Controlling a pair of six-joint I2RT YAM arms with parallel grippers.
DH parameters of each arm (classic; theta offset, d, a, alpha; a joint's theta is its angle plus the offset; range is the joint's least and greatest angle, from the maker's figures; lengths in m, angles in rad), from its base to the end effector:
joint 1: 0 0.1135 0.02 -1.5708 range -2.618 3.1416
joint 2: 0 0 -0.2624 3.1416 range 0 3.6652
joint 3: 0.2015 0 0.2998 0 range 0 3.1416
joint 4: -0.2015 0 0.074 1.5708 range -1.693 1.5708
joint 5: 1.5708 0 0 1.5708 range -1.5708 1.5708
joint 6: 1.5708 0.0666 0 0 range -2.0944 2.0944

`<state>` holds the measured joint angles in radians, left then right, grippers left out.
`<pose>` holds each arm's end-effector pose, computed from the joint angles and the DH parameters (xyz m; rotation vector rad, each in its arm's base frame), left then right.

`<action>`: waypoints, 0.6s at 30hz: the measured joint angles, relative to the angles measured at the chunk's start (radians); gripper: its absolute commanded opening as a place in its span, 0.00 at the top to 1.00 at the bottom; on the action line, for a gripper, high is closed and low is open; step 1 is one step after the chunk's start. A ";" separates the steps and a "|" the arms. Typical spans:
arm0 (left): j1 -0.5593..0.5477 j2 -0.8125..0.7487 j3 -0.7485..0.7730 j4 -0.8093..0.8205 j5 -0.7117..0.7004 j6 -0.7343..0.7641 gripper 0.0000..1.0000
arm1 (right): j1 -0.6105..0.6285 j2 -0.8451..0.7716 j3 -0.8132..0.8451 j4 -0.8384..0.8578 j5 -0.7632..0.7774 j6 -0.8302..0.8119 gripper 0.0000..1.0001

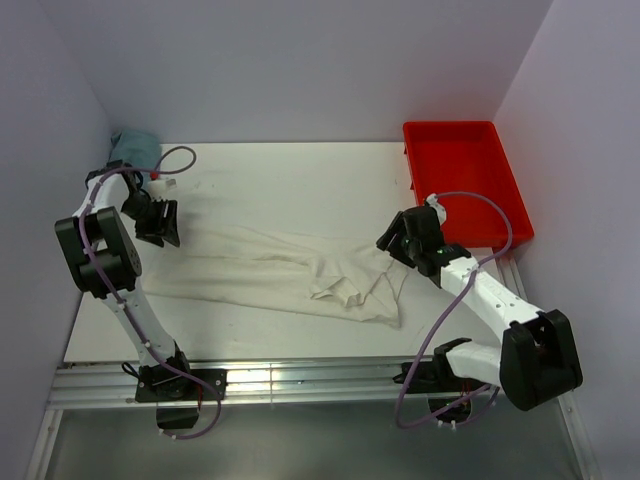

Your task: Roll the t-shirts

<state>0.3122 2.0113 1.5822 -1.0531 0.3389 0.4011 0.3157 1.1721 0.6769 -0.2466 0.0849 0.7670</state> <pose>0.4218 0.1129 0.1469 0.1514 2.9075 -0.4217 0.2951 0.0904 0.1737 0.5691 2.2826 0.4476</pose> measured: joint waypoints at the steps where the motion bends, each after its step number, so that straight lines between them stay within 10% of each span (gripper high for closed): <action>1: -0.003 0.000 -0.006 0.004 -0.007 -0.005 0.42 | 0.001 0.006 -0.002 0.004 -0.001 -0.001 0.35; 18: -0.018 -0.005 -0.045 0.077 -0.124 -0.050 0.43 | 0.001 0.011 -0.022 0.029 -0.001 -0.006 0.35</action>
<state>0.2939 2.0060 1.5375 -0.9756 0.2150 0.3515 0.3164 1.1831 0.6548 -0.2173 0.0841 0.7605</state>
